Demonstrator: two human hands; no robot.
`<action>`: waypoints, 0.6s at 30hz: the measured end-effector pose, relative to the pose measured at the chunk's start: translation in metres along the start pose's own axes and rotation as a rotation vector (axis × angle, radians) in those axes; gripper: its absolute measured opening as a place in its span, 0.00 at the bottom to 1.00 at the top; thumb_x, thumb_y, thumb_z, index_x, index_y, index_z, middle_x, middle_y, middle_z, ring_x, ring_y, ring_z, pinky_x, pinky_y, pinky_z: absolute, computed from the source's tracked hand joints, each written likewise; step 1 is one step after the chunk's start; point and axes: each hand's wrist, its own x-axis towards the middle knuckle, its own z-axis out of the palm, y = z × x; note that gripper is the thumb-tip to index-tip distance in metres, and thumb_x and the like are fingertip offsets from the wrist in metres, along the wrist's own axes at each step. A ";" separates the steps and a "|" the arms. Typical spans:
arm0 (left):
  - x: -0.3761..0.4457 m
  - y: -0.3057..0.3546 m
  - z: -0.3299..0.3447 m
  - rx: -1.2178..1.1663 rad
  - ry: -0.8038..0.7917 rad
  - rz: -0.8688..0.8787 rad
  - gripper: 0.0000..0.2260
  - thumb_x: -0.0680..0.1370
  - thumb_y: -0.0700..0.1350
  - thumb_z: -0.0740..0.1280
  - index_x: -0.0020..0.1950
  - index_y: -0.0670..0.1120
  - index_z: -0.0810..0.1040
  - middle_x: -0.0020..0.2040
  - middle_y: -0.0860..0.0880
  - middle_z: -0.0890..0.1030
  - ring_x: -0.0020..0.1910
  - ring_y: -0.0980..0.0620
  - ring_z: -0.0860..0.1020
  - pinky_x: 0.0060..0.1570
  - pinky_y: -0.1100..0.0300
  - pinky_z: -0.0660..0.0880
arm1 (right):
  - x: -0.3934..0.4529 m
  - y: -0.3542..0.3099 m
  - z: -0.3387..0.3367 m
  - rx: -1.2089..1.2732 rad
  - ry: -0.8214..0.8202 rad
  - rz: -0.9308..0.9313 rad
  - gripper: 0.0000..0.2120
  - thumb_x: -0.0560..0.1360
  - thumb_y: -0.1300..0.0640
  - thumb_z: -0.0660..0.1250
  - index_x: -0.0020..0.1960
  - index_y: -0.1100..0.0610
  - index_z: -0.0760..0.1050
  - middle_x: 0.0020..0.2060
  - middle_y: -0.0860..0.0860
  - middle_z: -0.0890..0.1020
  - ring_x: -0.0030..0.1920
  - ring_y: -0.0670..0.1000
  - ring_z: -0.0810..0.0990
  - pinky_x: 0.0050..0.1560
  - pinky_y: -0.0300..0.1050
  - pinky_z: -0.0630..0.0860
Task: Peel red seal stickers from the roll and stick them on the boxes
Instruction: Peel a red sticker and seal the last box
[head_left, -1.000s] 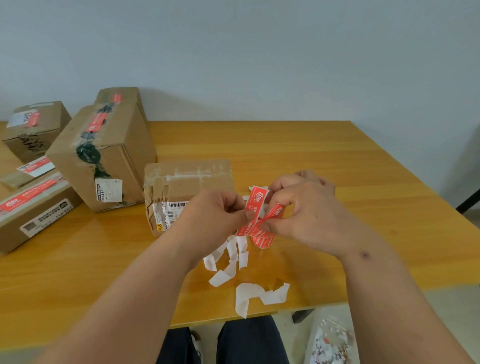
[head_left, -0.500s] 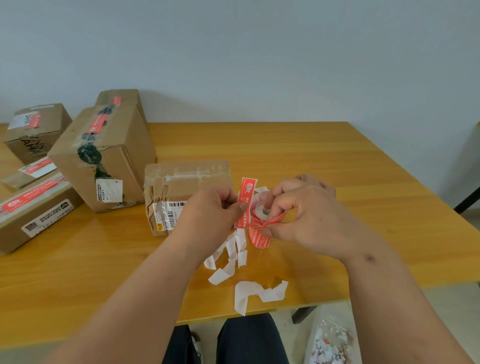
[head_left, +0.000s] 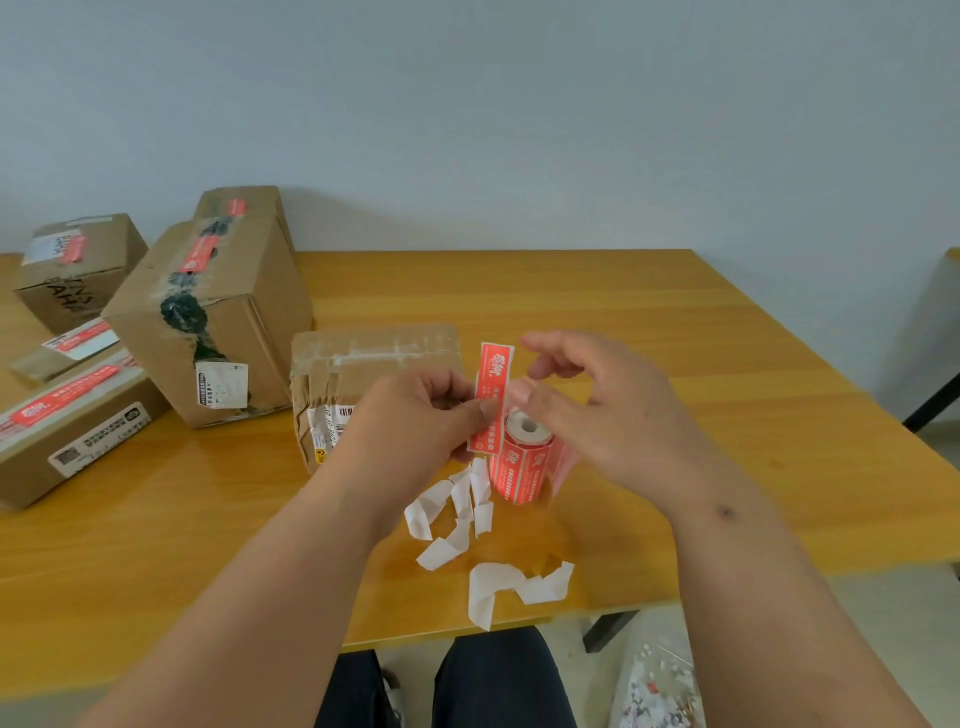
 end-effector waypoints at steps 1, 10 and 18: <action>-0.001 0.001 0.000 0.020 -0.027 0.001 0.05 0.75 0.45 0.72 0.44 0.45 0.82 0.37 0.47 0.85 0.36 0.51 0.81 0.43 0.57 0.80 | 0.001 -0.003 0.004 0.043 0.008 0.007 0.18 0.74 0.45 0.68 0.63 0.41 0.73 0.45 0.38 0.79 0.55 0.40 0.75 0.64 0.52 0.69; -0.018 0.003 -0.013 -0.066 -0.118 -0.061 0.10 0.80 0.44 0.65 0.47 0.40 0.82 0.38 0.46 0.84 0.36 0.52 0.78 0.42 0.56 0.73 | -0.001 -0.010 0.011 0.231 0.126 0.055 0.11 0.76 0.60 0.67 0.48 0.43 0.75 0.40 0.48 0.81 0.43 0.46 0.80 0.42 0.39 0.75; -0.029 0.000 -0.020 -0.069 -0.186 -0.088 0.07 0.78 0.37 0.67 0.41 0.43 0.83 0.37 0.43 0.84 0.34 0.52 0.78 0.40 0.57 0.73 | -0.002 -0.012 0.012 0.273 0.089 0.063 0.09 0.77 0.59 0.67 0.51 0.44 0.75 0.42 0.52 0.82 0.43 0.48 0.80 0.43 0.41 0.75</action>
